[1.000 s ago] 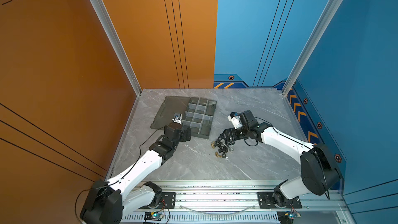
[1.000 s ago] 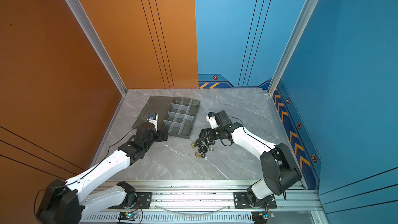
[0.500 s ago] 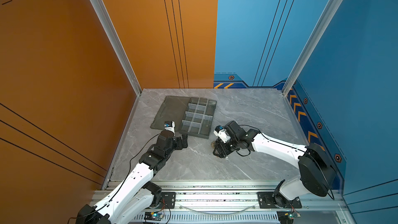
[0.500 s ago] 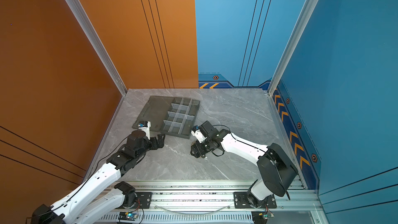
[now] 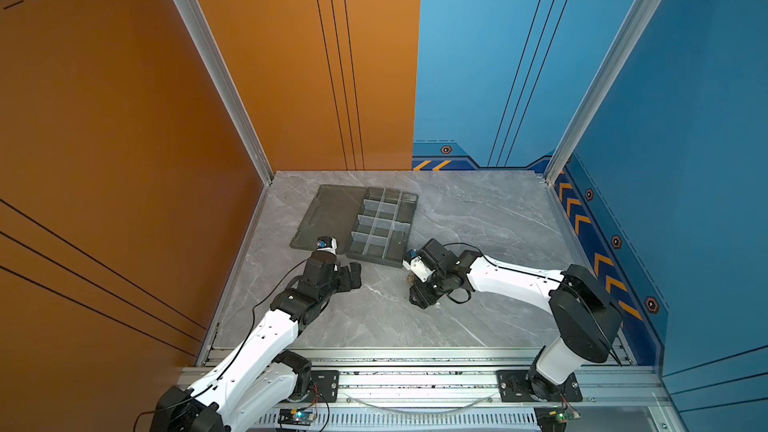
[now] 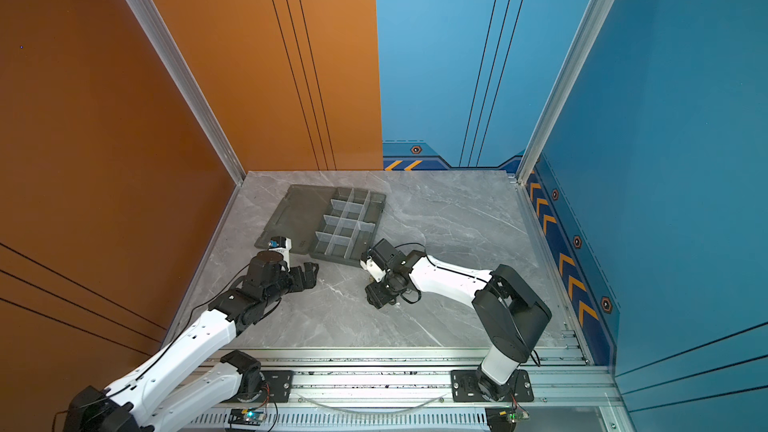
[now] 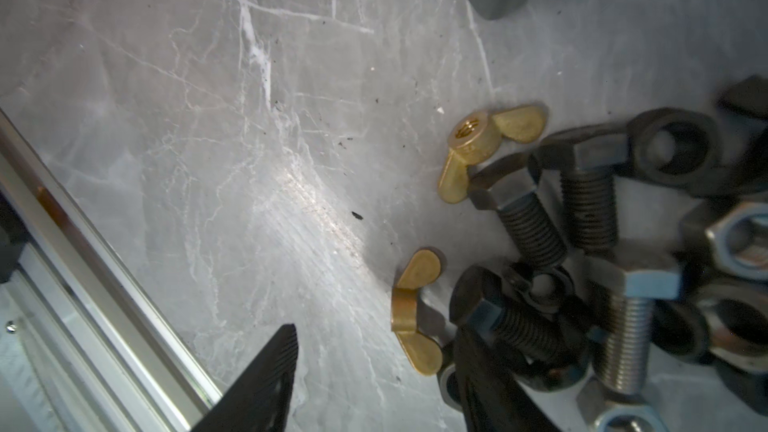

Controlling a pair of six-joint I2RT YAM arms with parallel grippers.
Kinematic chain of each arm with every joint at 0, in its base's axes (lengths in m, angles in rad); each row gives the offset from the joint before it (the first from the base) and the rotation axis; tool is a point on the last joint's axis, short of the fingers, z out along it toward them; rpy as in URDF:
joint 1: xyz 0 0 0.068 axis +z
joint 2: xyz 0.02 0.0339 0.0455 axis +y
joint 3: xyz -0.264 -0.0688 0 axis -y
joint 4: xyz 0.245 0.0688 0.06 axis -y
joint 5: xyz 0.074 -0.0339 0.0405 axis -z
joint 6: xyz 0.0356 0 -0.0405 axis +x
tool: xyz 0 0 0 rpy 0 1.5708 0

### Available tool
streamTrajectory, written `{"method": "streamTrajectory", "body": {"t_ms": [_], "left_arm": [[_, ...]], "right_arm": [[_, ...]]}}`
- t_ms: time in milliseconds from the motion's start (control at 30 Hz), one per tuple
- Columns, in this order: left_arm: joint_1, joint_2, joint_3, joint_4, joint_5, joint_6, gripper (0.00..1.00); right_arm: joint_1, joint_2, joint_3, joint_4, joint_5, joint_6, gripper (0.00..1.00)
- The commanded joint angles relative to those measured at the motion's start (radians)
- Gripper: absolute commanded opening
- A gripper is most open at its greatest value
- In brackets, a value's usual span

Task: Sort the screws and nuts into containers
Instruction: 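Reach the right gripper to the pile and close on a brass wing nut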

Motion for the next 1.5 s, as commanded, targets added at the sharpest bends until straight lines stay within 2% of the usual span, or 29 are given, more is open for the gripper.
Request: {"method": "streamTrajectory", "body": {"t_ms": [0, 133, 333, 1467], "left_arm": [[0.008, 0.013, 0.013, -0.02, 0.034, -0.008, 0.98], [0.009, 0.02, 0.014, -0.02, 0.033, -0.008, 0.98], [0.01, 0.021, 0.016, -0.025, 0.039, -0.011, 0.98], [0.01, 0.064, 0.035, -0.033, 0.056, -0.022, 0.98]], "right_arm": [[0.006, 0.017, 0.032, -0.031, 0.037, -0.019, 0.57], [0.005, 0.036, 0.037, -0.036, 0.046, -0.025, 0.5], [0.007, 0.054, 0.041, -0.041, 0.04, -0.031, 0.45], [0.0, 0.123, 0.045, -0.023, 0.055, -0.051, 0.34]]}}
